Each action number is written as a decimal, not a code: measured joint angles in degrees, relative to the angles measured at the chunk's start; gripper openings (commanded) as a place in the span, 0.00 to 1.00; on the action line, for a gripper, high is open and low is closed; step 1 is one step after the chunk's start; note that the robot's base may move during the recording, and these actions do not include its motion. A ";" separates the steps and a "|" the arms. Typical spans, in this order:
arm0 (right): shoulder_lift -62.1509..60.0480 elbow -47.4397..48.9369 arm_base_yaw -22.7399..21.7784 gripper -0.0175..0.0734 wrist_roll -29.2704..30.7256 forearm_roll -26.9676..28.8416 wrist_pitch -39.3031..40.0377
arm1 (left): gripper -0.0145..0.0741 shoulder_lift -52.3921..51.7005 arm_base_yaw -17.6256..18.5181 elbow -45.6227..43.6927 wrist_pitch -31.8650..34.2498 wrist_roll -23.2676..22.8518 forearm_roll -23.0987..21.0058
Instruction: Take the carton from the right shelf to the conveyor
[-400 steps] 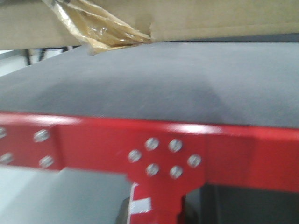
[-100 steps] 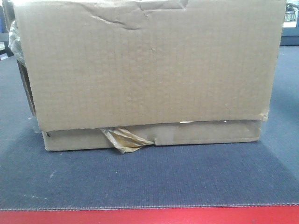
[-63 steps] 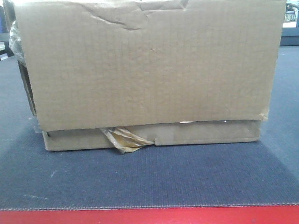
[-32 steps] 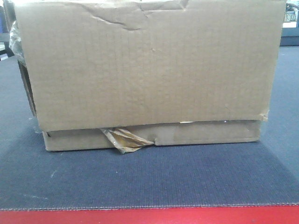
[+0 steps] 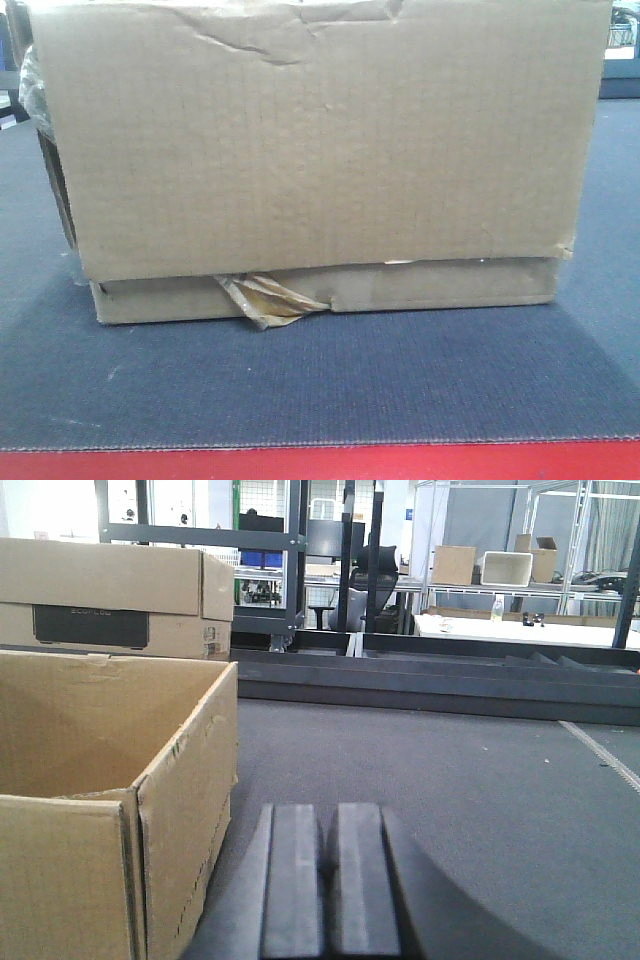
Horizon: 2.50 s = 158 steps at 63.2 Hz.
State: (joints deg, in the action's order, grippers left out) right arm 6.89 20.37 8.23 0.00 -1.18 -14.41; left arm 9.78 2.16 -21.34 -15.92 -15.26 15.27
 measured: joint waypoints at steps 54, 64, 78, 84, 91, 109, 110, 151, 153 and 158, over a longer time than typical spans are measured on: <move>0.00 -0.12 0.00 0.12 0.00 0.00 0.22 | 0.17 -9.48 -6.17 19.79 13.17 17.20 -14.46; 0.00 -0.12 0.00 0.12 0.00 0.00 0.24 | 0.17 -9.48 -6.17 21.34 13.97 17.25 -14.82; 0.00 -0.12 0.00 0.12 0.00 0.00 0.24 | 0.17 -9.48 -6.17 21.41 14.06 17.25 -14.92; 0.00 -0.12 0.00 0.12 0.00 0.00 0.24 | 0.17 -9.48 -6.17 21.41 14.06 17.25 -14.92; 0.00 -0.12 0.00 0.12 0.00 0.00 0.24 | 0.17 -9.48 -6.17 21.41 14.06 17.25 -14.92; 0.00 -0.12 0.00 0.12 0.00 0.00 0.24 | 0.17 -9.48 -6.17 21.41 14.06 17.25 -14.92; 0.00 -0.12 0.00 0.12 0.00 0.00 0.24 | 0.17 -9.48 -6.17 21.41 14.06 17.25 -14.92; -2.26 -12.06 -6.99 0.12 3.68 4.68 5.89 | 0.17 -9.48 -6.17 21.41 14.06 17.25 -14.92; -2.94 -13.54 -6.99 0.12 3.83 4.81 6.44 | 0.17 -9.48 -6.17 21.41 14.06 17.25 -14.92; -4.94 -16.38 -7.11 0.12 3.83 5.08 7.68 | 0.17 -9.48 -6.17 21.41 14.06 17.25 -14.92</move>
State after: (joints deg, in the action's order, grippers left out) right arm 1.96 3.99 1.12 3.83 3.90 -6.74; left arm 0.30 -4.01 0.07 -1.86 1.98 0.34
